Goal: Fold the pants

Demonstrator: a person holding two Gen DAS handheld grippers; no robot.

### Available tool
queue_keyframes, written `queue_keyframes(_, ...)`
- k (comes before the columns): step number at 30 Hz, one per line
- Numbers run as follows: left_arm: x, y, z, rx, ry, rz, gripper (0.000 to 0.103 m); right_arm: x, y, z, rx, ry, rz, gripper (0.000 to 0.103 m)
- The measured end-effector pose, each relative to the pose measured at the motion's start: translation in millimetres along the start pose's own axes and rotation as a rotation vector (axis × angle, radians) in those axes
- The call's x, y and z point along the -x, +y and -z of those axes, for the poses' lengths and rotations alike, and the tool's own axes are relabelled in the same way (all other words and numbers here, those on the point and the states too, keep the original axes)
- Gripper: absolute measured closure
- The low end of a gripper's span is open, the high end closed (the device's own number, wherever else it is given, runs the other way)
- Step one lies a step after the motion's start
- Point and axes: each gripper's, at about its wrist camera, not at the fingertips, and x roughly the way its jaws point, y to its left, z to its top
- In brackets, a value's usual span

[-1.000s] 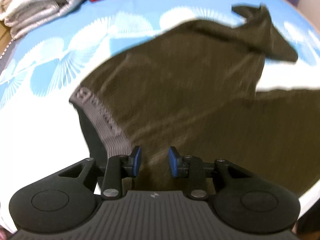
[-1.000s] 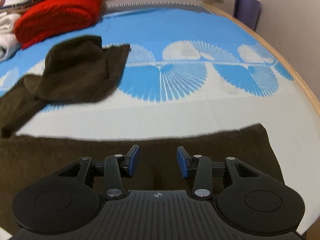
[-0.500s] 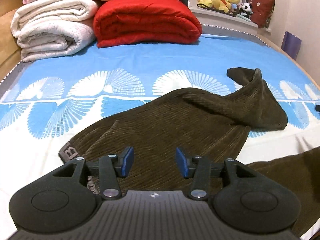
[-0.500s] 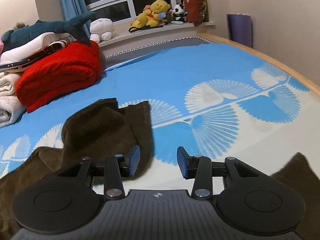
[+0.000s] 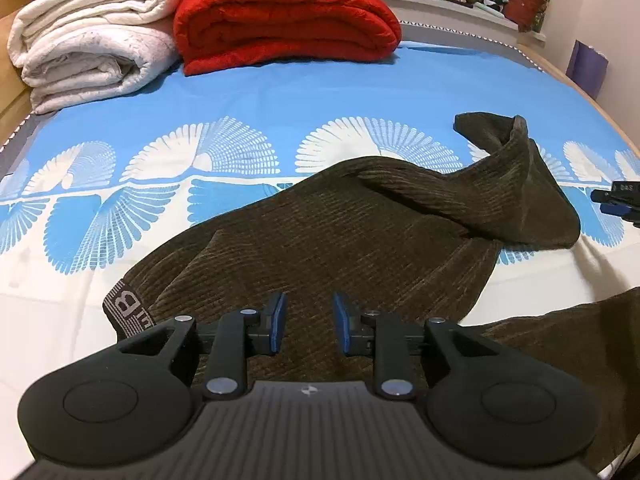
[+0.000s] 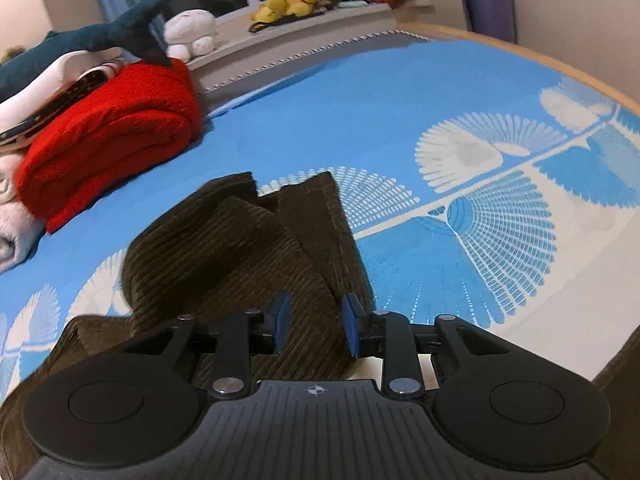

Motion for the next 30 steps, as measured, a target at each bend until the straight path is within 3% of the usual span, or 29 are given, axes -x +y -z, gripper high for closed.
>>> queue_keyframes(4,-1,1,1,-0.004,0.016,0.001,0.074,-25,-17,-1,-0.095,0.035,0.017,0.066)
queue_keyframes(6,-1,1,1,-0.011,0.020,0.000,0.074,-39,-24,3,-0.134,0.073,0.010,0.056)
queue_keyframes(9,-2,3,1,-0.015,0.020,-0.009,0.074,-56,-25,9,-0.155,0.121,0.009,0.055)
queue_keyframes(13,-4,9,1,-0.011,0.031,-0.023,0.074,-67,-18,13,-0.138,0.125,0.005,0.055)
queue_keyframes(14,-4,9,1,-0.011,0.033,-0.024,0.074,-68,-15,14,-0.122,0.125,0.005,0.057)
queue_keyframes(17,-3,11,1,-0.014,0.033,-0.028,0.074,-68,-3,14,-0.064,0.112,0.021,0.078)
queue_keyframes(24,2,3,5,-0.036,0.029,-0.035,0.074,-22,22,0,0.061,0.009,-0.010,0.085)
queue_keyframes(30,10,-10,10,-0.057,0.016,-0.024,0.074,71,67,-4,0.246,-0.096,-0.263,0.086)
